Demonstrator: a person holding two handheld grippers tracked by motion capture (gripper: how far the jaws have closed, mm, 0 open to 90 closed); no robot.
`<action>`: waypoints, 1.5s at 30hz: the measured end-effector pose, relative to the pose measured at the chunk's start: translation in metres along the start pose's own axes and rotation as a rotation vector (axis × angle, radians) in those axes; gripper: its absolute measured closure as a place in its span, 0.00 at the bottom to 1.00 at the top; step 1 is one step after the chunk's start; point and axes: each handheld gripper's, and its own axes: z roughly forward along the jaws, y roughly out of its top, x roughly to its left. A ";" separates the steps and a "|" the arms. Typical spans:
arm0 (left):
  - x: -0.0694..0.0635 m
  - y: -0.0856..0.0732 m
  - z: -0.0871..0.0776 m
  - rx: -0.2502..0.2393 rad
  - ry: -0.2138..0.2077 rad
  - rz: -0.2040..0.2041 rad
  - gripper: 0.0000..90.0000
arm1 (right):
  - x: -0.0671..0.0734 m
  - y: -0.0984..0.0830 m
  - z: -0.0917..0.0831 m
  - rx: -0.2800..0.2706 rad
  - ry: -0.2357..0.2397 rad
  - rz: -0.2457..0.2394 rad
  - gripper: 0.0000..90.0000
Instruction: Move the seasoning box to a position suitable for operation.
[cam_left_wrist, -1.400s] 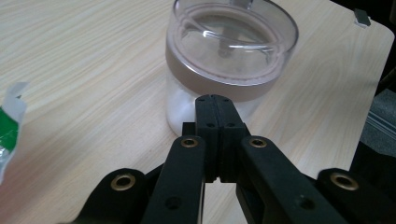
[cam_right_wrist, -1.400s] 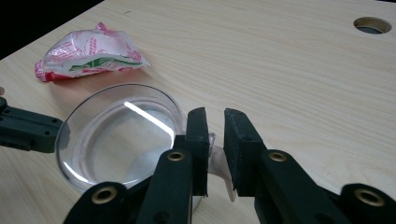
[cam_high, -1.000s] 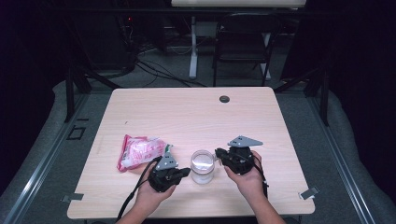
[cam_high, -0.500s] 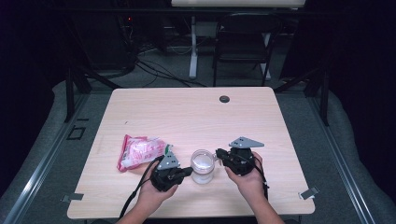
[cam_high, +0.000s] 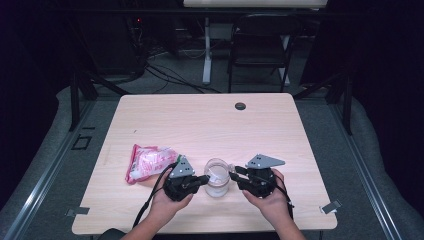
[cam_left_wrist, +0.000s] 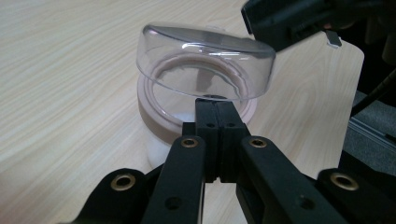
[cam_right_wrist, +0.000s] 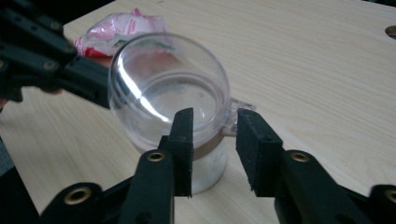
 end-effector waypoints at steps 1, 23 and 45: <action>0.000 0.000 0.000 0.000 0.000 0.000 1.00 | 0.000 0.000 0.000 0.000 0.000 0.000 0.72; 0.003 0.003 0.000 -0.024 0.033 0.005 0.86 | 0.012 -0.008 0.005 0.049 0.003 -0.074 0.55; 0.011 0.000 0.012 -0.012 0.081 -0.051 0.69 | 0.010 -0.007 0.003 0.016 0.001 -0.061 0.56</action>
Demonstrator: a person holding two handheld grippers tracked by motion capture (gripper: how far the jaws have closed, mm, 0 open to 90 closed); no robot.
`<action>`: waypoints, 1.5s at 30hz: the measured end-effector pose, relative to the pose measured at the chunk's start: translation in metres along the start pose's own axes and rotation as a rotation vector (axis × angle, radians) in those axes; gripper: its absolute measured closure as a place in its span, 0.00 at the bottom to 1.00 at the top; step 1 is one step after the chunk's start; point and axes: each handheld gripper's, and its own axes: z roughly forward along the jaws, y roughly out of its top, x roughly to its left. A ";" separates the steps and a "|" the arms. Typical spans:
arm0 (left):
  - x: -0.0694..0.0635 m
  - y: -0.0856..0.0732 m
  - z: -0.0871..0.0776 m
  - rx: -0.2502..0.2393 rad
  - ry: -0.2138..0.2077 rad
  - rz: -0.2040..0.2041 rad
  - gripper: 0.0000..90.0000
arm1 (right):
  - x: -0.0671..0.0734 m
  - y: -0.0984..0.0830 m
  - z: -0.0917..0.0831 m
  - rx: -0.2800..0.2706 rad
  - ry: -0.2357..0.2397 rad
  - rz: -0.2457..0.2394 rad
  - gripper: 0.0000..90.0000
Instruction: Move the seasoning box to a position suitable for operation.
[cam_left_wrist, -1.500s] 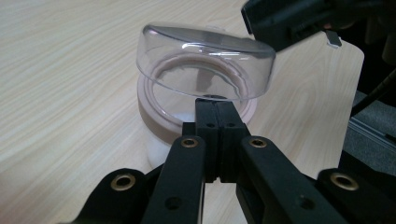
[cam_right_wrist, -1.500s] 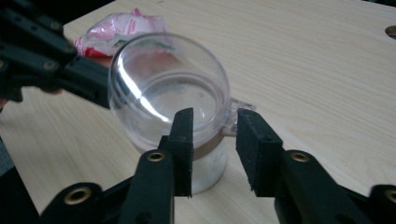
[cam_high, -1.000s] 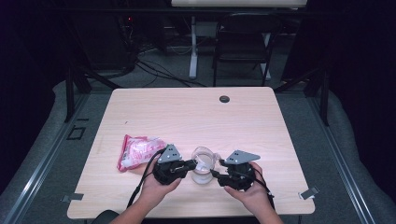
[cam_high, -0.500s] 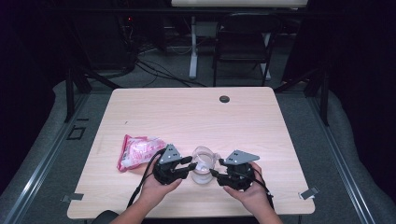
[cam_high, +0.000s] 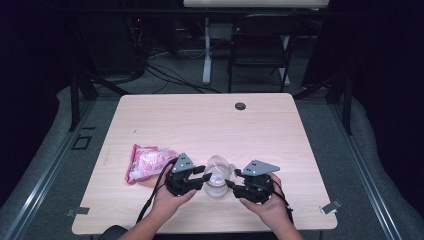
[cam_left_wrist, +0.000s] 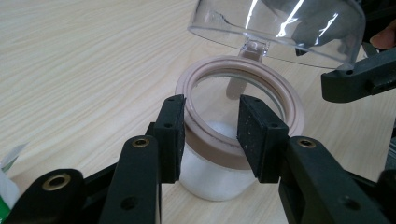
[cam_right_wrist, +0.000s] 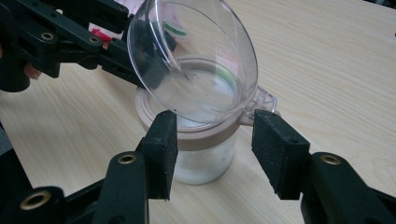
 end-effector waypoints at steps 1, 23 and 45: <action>0.000 0.000 0.000 0.000 0.000 0.000 0.69 | 0.000 0.000 0.000 0.000 0.000 0.000 0.56; 0.000 -0.001 0.000 -0.006 0.003 0.004 0.69 | -0.009 0.000 -0.006 -0.044 -0.015 0.032 0.65; 0.000 -0.002 0.000 -0.021 0.001 0.004 0.66 | -0.023 -0.002 -0.005 -0.053 -0.035 0.120 0.79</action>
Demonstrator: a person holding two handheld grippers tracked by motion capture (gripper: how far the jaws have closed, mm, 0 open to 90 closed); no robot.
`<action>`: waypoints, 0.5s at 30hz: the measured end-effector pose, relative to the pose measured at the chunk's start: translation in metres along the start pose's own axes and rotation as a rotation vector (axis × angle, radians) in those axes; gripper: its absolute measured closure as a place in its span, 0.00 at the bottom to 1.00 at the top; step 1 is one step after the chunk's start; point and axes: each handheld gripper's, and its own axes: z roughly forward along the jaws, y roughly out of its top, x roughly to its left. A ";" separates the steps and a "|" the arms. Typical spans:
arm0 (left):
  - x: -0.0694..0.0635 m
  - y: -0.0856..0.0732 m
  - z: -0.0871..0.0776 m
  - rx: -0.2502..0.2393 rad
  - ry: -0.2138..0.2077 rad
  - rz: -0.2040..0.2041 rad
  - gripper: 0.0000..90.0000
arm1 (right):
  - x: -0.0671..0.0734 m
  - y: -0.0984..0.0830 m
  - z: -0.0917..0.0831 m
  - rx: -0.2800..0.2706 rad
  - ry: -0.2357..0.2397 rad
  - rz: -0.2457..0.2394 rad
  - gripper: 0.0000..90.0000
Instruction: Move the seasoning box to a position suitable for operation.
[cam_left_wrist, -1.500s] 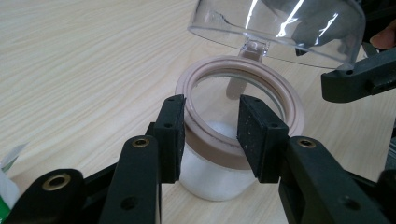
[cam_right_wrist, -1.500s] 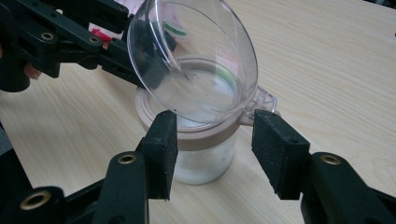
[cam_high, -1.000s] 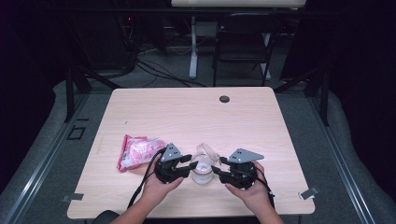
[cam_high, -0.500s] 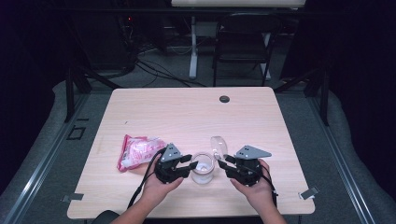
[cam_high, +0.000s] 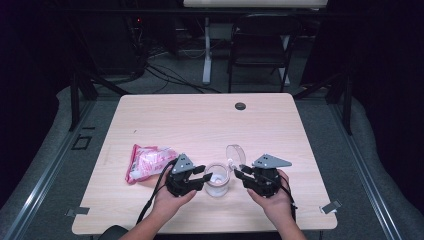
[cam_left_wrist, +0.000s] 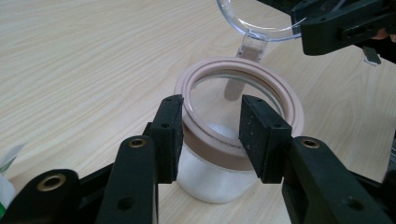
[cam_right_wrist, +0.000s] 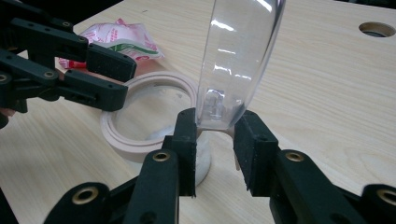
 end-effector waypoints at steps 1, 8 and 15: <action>0.000 0.000 -0.001 -0.003 -0.002 -0.001 0.65 | -0.001 0.000 0.001 -0.007 -0.001 0.005 0.79; 0.000 -0.002 -0.008 -0.014 0.006 0.005 0.62 | -0.008 0.003 0.006 -0.012 0.006 0.024 0.81; 0.008 -0.007 -0.019 -0.027 0.049 -0.015 0.62 | -0.019 0.008 0.014 -0.024 0.039 0.053 0.82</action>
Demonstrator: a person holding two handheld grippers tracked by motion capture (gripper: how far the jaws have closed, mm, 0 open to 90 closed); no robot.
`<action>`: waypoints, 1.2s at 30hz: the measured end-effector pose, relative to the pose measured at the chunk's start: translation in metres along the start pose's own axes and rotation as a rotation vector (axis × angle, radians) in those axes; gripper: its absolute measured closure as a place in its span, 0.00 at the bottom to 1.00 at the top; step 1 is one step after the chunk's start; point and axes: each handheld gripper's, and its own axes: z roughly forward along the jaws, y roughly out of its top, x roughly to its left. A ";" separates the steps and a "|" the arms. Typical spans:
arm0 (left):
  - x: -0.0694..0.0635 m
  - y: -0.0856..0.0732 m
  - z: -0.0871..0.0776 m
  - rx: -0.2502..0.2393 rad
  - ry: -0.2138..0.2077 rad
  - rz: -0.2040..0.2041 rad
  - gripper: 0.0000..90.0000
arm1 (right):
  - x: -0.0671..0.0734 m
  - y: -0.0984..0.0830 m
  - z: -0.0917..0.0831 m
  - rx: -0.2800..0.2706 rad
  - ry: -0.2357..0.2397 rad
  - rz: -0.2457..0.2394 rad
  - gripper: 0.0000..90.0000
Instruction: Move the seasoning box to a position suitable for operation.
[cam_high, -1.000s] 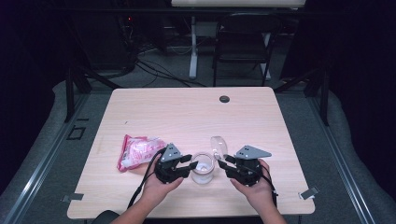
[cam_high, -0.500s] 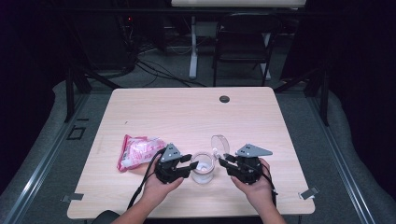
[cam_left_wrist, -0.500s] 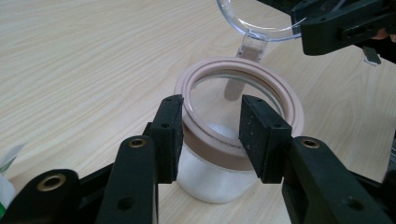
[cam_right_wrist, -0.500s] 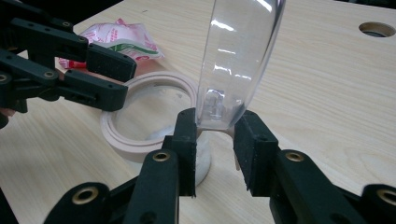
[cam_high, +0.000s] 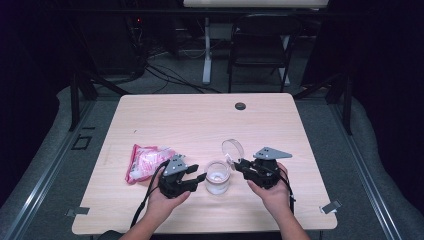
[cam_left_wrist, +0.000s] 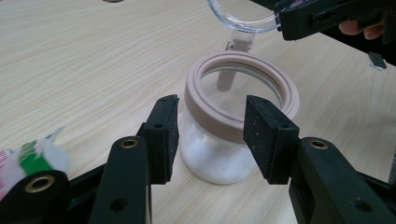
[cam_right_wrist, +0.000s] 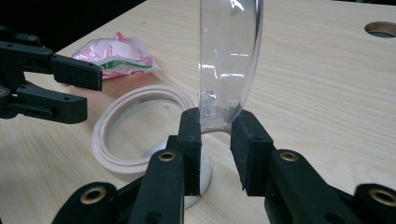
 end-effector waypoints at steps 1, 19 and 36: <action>0.000 0.000 0.000 0.000 0.000 0.000 0.62 | 0.000 0.000 0.000 0.000 0.000 0.000 0.82; 0.069 0.003 -0.055 -0.033 0.196 -0.114 0.56 | -0.006 0.005 -0.020 -0.033 0.035 -0.008 0.70; 0.072 -0.033 -0.071 0.022 0.244 -0.059 0.51 | -0.002 0.011 -0.027 -0.018 -0.011 -0.028 0.62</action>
